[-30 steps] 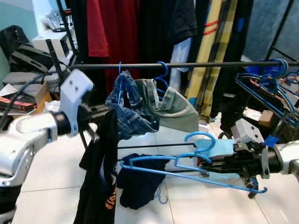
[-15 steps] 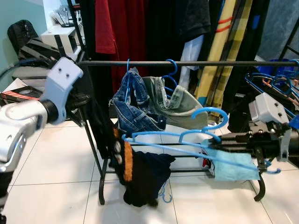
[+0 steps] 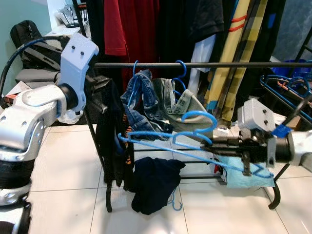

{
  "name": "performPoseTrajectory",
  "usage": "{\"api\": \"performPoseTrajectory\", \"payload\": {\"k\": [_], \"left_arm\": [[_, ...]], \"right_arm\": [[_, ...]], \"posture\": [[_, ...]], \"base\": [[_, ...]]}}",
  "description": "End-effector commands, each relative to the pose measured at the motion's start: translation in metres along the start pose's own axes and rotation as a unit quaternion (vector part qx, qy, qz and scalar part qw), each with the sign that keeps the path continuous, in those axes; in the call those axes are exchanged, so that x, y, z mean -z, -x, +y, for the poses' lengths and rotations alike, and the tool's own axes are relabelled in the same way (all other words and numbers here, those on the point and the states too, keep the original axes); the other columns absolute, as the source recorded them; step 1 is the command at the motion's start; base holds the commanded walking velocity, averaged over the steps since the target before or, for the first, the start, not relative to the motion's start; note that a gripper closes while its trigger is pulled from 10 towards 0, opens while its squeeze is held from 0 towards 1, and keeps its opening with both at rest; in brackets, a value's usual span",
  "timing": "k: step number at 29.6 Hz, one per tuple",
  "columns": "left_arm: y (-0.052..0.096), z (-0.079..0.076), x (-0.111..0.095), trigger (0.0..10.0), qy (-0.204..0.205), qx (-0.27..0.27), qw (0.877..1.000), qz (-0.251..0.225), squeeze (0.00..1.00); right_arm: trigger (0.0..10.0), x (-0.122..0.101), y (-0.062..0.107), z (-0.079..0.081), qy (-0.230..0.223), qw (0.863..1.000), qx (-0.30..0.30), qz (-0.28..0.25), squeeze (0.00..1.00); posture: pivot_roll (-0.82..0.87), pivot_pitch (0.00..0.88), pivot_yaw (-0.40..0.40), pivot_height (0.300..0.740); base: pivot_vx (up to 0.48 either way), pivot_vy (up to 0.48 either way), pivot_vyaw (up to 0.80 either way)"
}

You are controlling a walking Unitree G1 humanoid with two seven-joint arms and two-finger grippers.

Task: Hang hanger

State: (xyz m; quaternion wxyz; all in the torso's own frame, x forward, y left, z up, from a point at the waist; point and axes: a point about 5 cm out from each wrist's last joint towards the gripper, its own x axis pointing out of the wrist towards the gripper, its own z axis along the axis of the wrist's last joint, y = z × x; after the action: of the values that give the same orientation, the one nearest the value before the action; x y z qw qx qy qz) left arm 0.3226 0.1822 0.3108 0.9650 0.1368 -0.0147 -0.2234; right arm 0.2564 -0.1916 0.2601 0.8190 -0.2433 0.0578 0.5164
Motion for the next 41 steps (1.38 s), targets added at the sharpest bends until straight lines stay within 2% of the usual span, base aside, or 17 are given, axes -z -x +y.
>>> {"api": "performPoseTrajectory", "payload": {"k": [1,5,17,22,27,28,33,35,41], "left_arm": [[0.000,0.003,-0.008,10.0,0.012,-0.007,1.000,-0.013,0.00],[0.000,0.002,-0.011,10.0,0.013,-0.003,1.000,-0.009,0.00],[0.001,-0.002,-0.012,10.0,0.014,0.000,1.000,-0.002,0.00],[0.006,-0.024,-0.027,10.0,0.010,0.075,0.996,-0.052,0.00],[0.009,-0.027,-0.036,10.0,0.003,0.090,0.992,-0.083,0.00],[0.010,-0.029,-0.043,10.0,0.008,0.101,0.989,-0.103,0.00],[0.013,-0.033,-0.049,10.0,0.009,0.119,0.986,-0.120,0.00],[0.018,-0.042,-0.055,10.0,0.000,0.153,0.977,-0.145,0.00],[0.028,-0.053,-0.063,10.0,-0.019,0.199,0.964,-0.177,0.00]], "right_arm": [[10.0,-0.001,-0.003,-0.003,0.001,1.000,0.015,0.003,0.00],[10.0,-0.006,-0.012,-0.011,-0.001,0.998,0.054,-0.014,0.00],[10.0,-0.016,-0.014,-0.017,-0.005,0.996,0.083,-0.034,0.00],[10.0,-0.019,-0.018,-0.016,-0.016,0.995,0.083,-0.055,0.00],[10.0,-0.017,-0.021,-0.014,-0.019,0.996,0.075,-0.051,0.00],[10.0,-0.014,-0.023,-0.013,-0.021,0.996,0.075,-0.040,0.00],[10.0,-0.011,-0.025,-0.014,-0.023,0.996,0.081,-0.032,0.00],[10.0,-0.010,-0.027,-0.015,-0.025,0.996,0.086,-0.029,0.00],[10.0,-0.007,-0.032,-0.015,-0.031,0.995,0.092,-0.023,0.00]], "posture": [[-0.11,0.000,0.055,0.740],[-0.11,0.000,0.053,0.740],[-0.11,0.000,0.053,0.740],[-0.11,0.000,0.052,0.740],[-0.11,0.000,0.050,0.740],[-0.10,0.000,0.048,0.740],[-0.10,0.000,0.048,0.740],[-0.10,0.000,0.048,0.740],[-0.10,0.000,0.047,0.740]], "base": [[0.000,0.000,0.00],[0.000,0.000,0.00],[0.000,0.000,0.00],[0.000,0.000,0.00],[0.000,0.000,0.00],[0.000,0.000,0.00],[0.000,0.000,0.00],[0.000,0.000,0.00],[0.000,0.000,0.00]]}}
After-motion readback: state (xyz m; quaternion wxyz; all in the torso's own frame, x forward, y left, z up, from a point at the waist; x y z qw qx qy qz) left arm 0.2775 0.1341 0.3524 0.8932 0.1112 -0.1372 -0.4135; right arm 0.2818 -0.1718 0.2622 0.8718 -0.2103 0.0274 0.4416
